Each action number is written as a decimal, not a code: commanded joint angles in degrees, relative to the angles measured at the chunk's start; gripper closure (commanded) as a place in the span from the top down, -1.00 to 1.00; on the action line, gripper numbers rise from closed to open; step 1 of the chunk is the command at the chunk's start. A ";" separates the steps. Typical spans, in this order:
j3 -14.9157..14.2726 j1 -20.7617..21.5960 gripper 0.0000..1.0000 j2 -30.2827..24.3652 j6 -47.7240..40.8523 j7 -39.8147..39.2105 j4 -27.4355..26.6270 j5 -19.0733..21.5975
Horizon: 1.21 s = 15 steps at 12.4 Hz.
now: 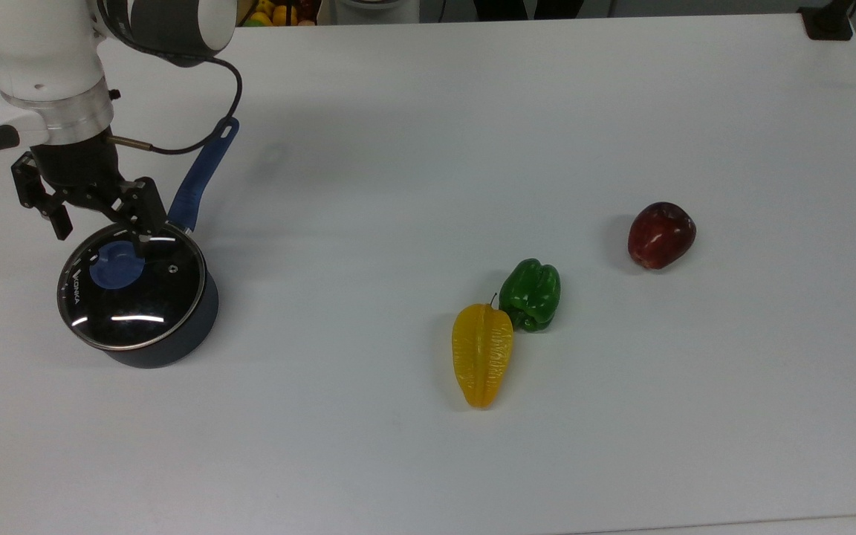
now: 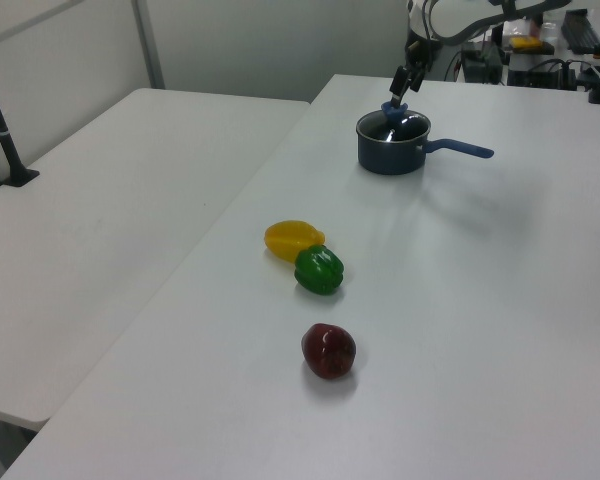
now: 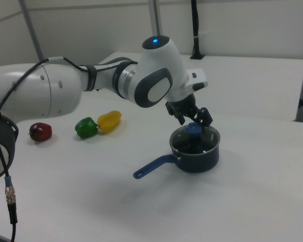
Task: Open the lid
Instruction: 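Move the gripper over the saucepan and lower it to the blue lid knob, then close the gripper on the blue knob of the glass lid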
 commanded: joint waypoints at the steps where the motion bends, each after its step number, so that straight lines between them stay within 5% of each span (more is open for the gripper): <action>1: -0.20 0.42 1.00 1.69 3.35 1.77 0.77 1.25; 7: -0.20 1.56 1.00 2.75 3.80 1.77 0.68 1.07; 15: -0.20 1.39 0.56 2.57 3.80 1.68 0.68 1.33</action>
